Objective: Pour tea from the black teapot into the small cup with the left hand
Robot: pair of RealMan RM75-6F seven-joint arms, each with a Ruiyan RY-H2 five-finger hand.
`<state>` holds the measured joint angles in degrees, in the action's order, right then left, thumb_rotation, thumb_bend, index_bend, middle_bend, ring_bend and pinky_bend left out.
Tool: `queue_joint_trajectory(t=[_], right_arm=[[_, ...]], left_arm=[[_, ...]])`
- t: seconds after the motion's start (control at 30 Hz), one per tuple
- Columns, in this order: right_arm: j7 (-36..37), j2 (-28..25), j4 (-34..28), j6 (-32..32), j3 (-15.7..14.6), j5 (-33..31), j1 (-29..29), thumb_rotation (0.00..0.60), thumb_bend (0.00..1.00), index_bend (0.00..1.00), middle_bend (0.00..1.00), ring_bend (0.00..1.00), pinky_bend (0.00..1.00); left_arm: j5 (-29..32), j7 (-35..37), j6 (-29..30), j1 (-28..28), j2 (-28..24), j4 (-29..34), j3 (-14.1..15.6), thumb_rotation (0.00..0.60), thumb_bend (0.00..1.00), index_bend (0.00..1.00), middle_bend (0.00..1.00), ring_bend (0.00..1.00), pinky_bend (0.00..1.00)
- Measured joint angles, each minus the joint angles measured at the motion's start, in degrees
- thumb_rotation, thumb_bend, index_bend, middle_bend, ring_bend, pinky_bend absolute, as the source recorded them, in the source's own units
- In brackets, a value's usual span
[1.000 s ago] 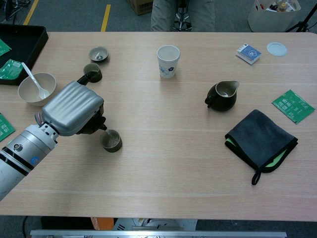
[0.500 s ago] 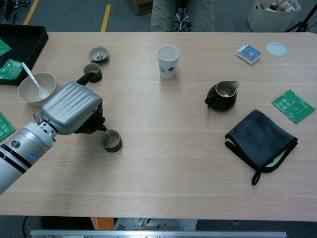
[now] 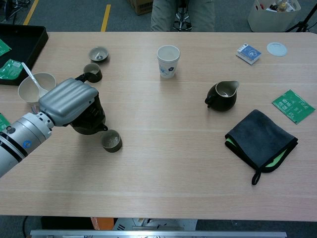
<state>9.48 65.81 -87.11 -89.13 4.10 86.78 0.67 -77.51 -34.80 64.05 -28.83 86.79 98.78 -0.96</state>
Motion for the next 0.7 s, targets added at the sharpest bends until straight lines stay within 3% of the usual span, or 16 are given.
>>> queue_joint_trajectory(t=[0.37,0.7], right_arm=[[-0.03,-0.08,-0.20,-0.22,0.07,-0.37,-0.31,0.600,0.01,0.47,0.39,0.27,0.28],[0.67,0.17,0.55,0.12,0.13,-0.80,-0.39,0.600,0.01,0.47,0.39,0.27,0.28]], left_arm=[[1.68,10.54,-3.00,-1.85,-1.16,-1.66,-2.91,0.600,0.44,0.96,1.00,0.85,0.09],[5.77,20.00,-7.03,-3.72,-0.18,-8.04,-5.67,0.600,0.44,0.95,1.00,0.84,0.09]])
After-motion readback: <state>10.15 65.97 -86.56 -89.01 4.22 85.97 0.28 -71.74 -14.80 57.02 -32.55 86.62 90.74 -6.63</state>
